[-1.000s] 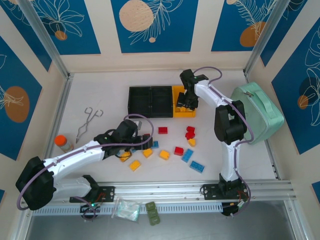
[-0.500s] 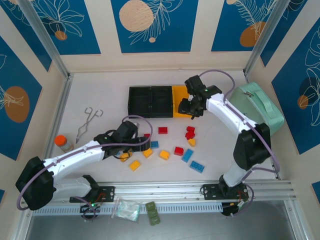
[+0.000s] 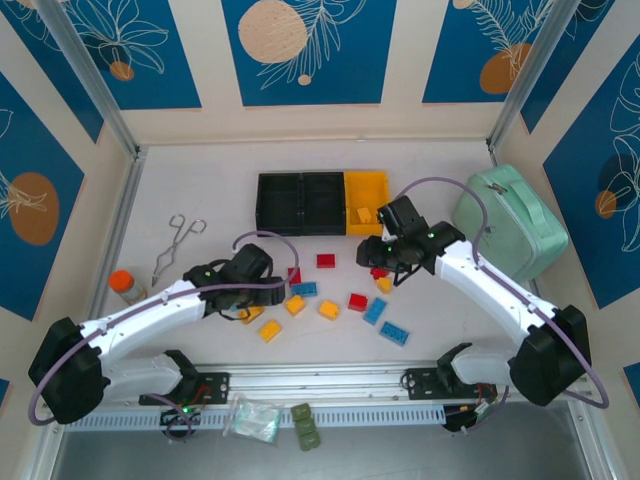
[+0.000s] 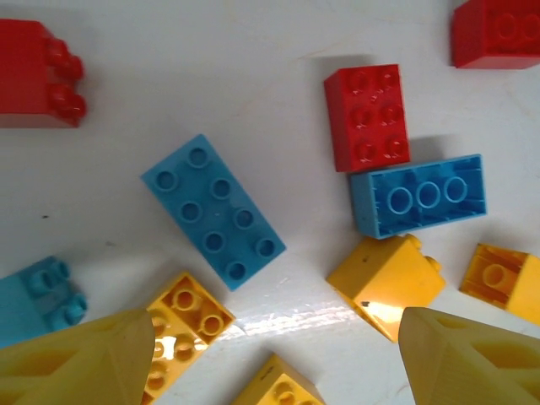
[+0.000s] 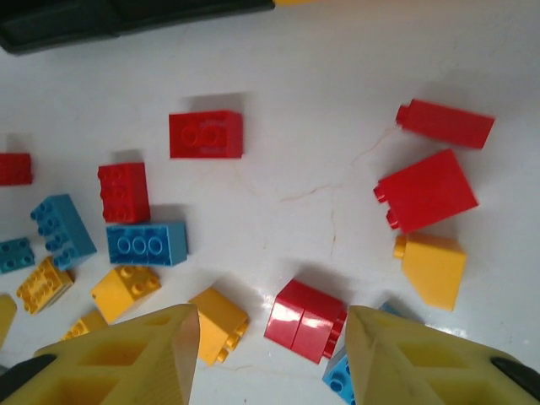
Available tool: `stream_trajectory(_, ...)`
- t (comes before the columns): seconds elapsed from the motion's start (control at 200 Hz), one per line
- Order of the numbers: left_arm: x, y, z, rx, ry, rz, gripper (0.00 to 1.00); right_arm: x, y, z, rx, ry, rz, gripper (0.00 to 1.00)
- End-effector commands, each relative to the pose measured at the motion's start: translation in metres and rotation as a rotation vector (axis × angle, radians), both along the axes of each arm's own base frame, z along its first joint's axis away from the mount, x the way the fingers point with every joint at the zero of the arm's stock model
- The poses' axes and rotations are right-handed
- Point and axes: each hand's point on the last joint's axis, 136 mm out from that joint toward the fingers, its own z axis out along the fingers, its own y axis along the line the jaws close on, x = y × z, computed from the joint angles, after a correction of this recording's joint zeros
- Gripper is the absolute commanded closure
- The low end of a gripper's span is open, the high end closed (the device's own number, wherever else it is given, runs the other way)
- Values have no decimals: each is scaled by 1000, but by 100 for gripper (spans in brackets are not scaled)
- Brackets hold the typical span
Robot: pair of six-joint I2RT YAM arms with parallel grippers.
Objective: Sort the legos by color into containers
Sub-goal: Pick up the lego from the center of the table.
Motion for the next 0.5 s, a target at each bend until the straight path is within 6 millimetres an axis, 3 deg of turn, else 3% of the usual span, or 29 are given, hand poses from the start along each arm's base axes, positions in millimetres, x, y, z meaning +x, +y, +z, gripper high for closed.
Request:
stream_trajectory(0.0,5,21,5,69,-3,69,24,-11,8,-7,50,23,-7,51)
stream_trajectory(0.245,14,27,-3,96,13,111,24,-28,21,-29,37,64,10,50)
stream_trajectory(0.495,49,63,-9,177,-1,207,23,-38,29,-37,18,74,29,50)
